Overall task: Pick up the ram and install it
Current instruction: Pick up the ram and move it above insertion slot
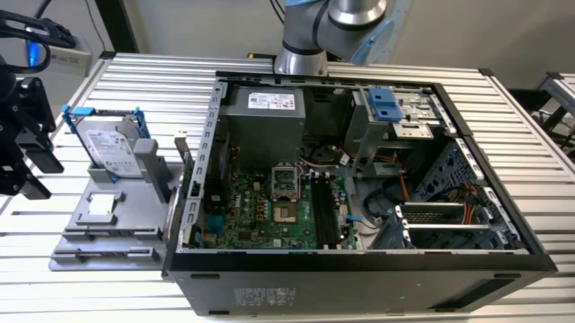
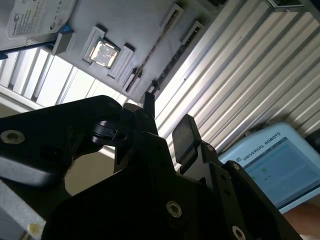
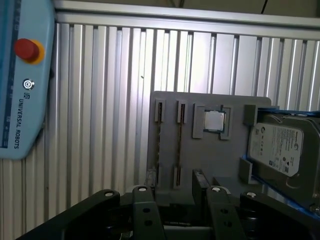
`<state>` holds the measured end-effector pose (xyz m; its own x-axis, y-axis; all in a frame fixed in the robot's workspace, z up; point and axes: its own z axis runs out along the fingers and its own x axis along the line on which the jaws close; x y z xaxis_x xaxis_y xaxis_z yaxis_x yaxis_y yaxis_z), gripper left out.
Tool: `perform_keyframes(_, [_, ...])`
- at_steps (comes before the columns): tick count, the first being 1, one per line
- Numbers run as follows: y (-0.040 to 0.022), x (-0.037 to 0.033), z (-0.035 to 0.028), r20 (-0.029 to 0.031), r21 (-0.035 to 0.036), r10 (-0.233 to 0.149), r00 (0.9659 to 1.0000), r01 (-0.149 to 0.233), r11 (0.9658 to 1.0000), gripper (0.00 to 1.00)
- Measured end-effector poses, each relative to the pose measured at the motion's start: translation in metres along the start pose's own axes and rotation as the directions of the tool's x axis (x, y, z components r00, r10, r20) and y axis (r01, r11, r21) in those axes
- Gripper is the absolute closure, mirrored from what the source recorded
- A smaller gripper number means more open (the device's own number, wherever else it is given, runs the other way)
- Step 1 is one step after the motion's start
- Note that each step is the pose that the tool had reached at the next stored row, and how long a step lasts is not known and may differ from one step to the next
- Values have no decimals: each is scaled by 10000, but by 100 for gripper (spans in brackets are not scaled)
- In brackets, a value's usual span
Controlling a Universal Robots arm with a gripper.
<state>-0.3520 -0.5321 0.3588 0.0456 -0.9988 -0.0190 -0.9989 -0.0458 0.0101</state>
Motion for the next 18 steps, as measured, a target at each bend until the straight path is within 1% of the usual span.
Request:
perform_keyframes(6, [0,1,24,0,0,0,10000,0,10000,0])
perform_keyframes(18, [-1,3,129,-1,0,0,10000,0,10000,0])
